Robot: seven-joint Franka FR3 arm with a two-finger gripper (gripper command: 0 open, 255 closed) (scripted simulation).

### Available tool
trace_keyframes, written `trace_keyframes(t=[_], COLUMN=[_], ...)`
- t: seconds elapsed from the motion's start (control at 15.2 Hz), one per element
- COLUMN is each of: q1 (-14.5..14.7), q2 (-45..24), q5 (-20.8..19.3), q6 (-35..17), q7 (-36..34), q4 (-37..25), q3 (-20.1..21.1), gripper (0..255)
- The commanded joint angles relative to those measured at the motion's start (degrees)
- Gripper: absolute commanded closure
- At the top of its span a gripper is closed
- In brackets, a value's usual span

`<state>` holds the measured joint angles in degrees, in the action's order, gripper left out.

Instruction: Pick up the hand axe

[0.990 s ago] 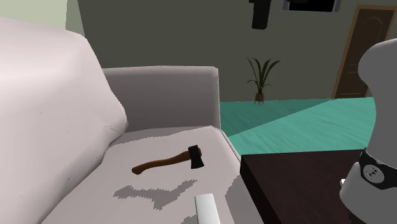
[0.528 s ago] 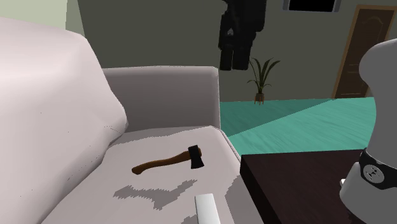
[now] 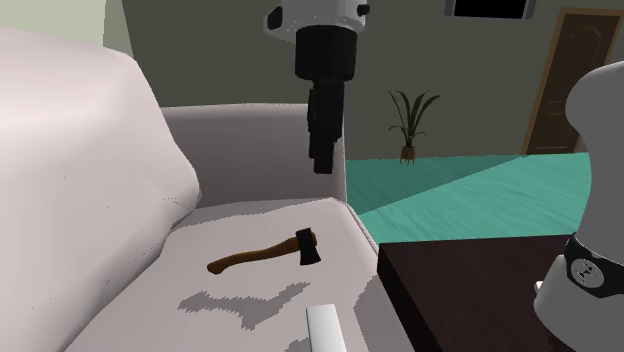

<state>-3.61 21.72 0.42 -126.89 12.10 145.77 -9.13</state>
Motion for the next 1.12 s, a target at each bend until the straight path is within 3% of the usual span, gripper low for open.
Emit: trace_keyframes(t=[0.0, 0.59, 1.06], q1=[-0.25, -1.56, -5.12], q2=[-4.45, -24.65, -40.64], q5=[0.03, 4.19, 9.63], q6=[-3.66, -14.94, -19.78], q7=[2.08, 12.41, 20.56], q4=[-0.64, -8.36, -18.46], q3=[-1.29, -5.38, -4.96], gripper=[0, 0, 0])
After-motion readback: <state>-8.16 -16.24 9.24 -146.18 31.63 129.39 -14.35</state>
